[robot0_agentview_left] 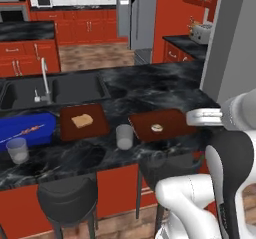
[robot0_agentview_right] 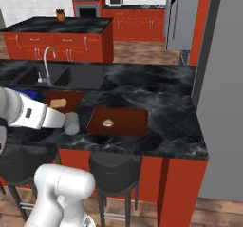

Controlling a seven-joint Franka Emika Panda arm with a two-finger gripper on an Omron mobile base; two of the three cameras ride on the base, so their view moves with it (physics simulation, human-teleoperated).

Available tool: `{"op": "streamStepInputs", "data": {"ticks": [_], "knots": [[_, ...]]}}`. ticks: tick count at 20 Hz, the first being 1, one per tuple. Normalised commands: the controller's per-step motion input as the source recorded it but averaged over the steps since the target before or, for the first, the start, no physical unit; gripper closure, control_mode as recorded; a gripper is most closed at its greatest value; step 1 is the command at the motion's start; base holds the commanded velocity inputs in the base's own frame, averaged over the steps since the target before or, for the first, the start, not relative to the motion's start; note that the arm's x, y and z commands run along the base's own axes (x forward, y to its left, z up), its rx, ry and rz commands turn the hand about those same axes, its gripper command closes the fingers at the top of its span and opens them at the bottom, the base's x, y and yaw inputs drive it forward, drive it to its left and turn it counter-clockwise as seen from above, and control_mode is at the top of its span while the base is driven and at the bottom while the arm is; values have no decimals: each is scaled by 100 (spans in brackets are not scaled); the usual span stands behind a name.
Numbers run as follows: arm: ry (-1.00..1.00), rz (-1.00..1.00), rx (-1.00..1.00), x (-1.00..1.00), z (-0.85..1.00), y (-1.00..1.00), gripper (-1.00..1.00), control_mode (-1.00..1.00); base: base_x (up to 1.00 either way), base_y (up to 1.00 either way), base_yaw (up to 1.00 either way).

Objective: Take the donut and cupcake from the fridge and place them on the empty tray on the dining counter.

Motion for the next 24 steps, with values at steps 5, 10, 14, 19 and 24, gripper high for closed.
{"op": "streamStepInputs", "data": {"ticks": [5,10,14,19,24], "knots": [[0,0,0,0,0,0,-100,100,-100,84,2],[0,0,0,0,0,0,-100,100,-72,100,8],[0,0,0,0,0,0,-100,100,-12,100,0],[0,0,0,0,0,0,-100,100,0,100,-1],[0,0,0,0,0,0,-100,100,0,100,-1]]}}
